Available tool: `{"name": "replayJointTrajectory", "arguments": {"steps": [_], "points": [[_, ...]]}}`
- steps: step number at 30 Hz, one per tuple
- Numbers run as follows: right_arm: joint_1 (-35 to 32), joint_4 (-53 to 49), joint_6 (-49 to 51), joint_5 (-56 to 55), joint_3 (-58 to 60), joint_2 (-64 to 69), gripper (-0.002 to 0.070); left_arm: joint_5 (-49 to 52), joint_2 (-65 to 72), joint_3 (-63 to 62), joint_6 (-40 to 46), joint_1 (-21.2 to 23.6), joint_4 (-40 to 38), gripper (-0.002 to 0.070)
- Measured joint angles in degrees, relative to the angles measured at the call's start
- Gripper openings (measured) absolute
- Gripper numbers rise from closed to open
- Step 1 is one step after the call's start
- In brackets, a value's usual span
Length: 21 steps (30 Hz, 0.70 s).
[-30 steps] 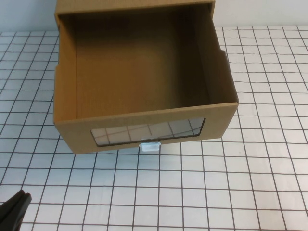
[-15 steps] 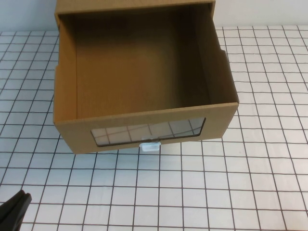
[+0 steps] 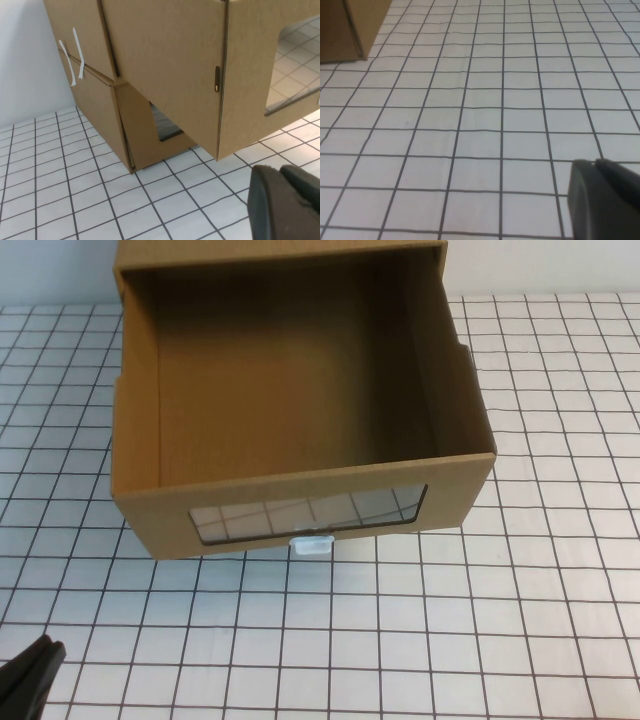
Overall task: Open the shoe box
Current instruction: 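Pull the top drawer of the cardboard box fully open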
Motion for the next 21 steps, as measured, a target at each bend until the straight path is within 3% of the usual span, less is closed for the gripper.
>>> {"name": "replayJointTrajectory", "arguments": {"steps": [13, 17, 21], "points": [[0.0, 0.0, 0.0, 0.0, 0.0, 0.0, -0.0013, -1.9, -0.7, 0.0, 0.0, 0.5, 2.6, -0.0002], [0.0, 0.0, 0.0, 0.0, 0.0, 0.0, -0.0013, -2.7, -4.5, 0.0, -2.8, 6.1, 4.3, -0.0002], [0.0, 0.1, 0.0, 0.1, 0.0, 0.0, -0.0013, -0.2, -5.6, 0.0, -6.0, 14.8, 5.3, -0.0002]]}}
